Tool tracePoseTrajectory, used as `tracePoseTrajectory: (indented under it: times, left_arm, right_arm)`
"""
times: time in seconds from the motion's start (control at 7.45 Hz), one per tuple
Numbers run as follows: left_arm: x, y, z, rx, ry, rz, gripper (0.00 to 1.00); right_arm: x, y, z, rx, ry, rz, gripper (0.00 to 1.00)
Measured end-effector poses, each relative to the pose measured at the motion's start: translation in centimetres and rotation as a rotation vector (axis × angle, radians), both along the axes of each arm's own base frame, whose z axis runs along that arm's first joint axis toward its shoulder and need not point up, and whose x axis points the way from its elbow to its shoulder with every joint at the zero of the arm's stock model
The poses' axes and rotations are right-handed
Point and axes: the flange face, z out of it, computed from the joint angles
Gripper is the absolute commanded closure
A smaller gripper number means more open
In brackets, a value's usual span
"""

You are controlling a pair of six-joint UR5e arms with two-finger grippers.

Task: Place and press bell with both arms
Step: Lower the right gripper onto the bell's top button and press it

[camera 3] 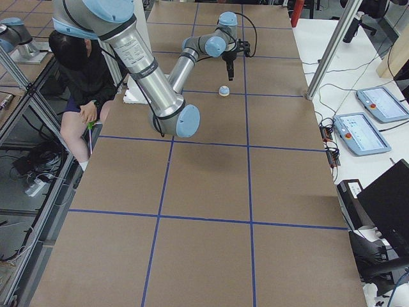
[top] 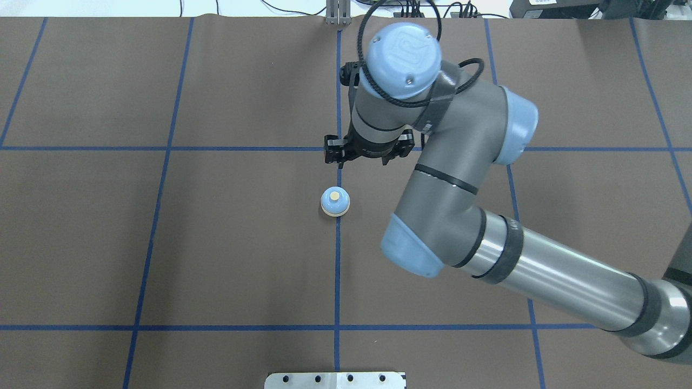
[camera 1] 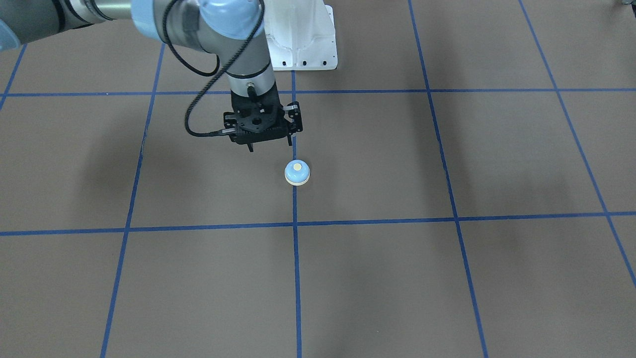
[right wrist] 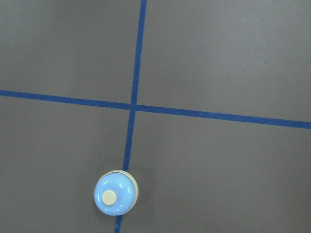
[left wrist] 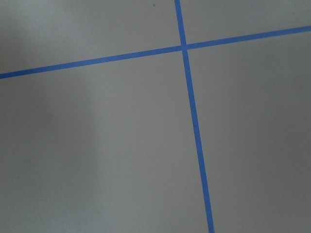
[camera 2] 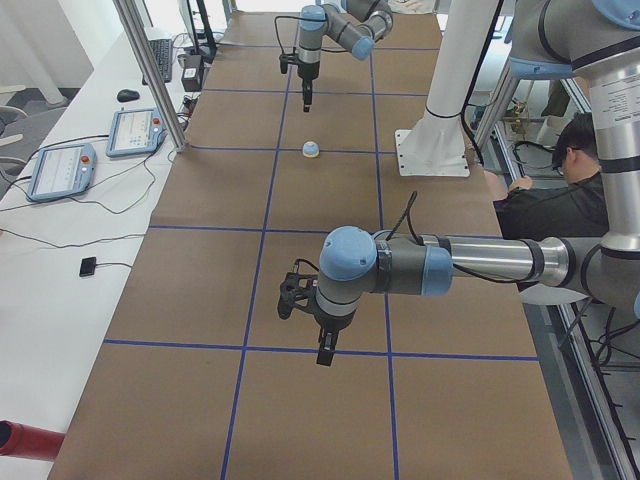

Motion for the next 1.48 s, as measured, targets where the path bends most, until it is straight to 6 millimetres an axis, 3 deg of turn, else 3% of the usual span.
tracePoseTrajectory:
  times: [0.27, 0.54, 1.48]
  left_arm:
    - [0.0, 0.1, 0.1, 0.000, 0.000, -0.001, 0.00]
    - [0.1, 0.2, 0.2, -0.002, 0.001, 0.000, 0.00]
    - [0.1, 0.3, 0.2, -0.003, 0.002, 0.001, 0.00]
  right_arm:
    - [-6.0, 0.0, 1.1, 0.013, 0.031, -0.018, 1.00]
    - [-9.1, -0.1, 3.0, 0.008, 0.036, -0.021, 1.00]
    - [-11.1, 0.8, 4.6, -0.018, 0.065, -0.034, 1.00]
